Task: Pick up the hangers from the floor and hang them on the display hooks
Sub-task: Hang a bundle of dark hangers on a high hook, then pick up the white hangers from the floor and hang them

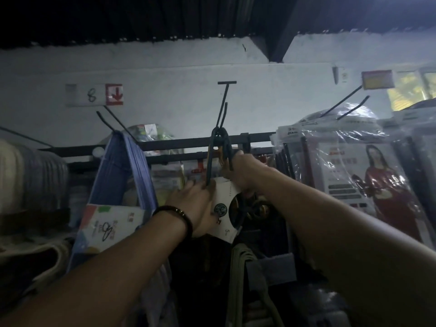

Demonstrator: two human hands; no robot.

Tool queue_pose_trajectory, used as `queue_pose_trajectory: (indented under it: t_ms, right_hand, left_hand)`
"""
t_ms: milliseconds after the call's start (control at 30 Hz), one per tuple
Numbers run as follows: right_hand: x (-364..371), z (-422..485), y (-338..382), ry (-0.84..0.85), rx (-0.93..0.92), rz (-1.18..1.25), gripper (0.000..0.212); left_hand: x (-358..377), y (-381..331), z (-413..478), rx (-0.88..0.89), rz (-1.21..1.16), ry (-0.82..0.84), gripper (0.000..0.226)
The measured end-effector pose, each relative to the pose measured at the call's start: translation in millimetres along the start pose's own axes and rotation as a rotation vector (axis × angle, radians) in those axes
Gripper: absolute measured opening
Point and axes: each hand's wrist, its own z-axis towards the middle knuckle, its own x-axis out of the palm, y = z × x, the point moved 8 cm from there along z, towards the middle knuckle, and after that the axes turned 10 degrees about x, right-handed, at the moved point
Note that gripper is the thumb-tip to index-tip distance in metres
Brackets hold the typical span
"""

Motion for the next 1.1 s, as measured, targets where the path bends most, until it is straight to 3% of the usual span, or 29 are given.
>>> queue_pose_trajectory:
  t_ms: [133,233,333,500,733,967,1100]
  right_hand:
    - [-9,-24,-13,-0.012,-0.038,0.2,0.049]
    - [-29,-48,-1,-0.108,-0.141,0.049,0.018]
    - [-49,-76,15,-0.142,-0.157,-0.014,0.024]
    - [-66,-147,73,-0.156,-0.219,0.109,0.025]
    - [-13,-290,214,-0.168,-0.347,0.129,0.024]
    - [154,-478,369,0.217,-0.534,0.32,0.021]
    - [279,-622,445,0.623,-0.607,0.394,0.014]
  left_hand:
    - [-2,-4,-15,-0.025,-0.074,0.046,0.084]
    - [-16,-10,-38,0.003,0.005,0.069,0.047]
    - [-44,-13,-69,0.06,-0.008,-0.027,0.043]
    - [-108,3,-160,0.103,-0.077,-0.286,0.032]
    - [-96,84,-354,-0.095,-0.273,-0.127,0.036]
    - [14,157,-639,-0.559,-0.34,0.247,0.028]
    - [74,146,-833,-0.85,-0.507,0.488,0.022]
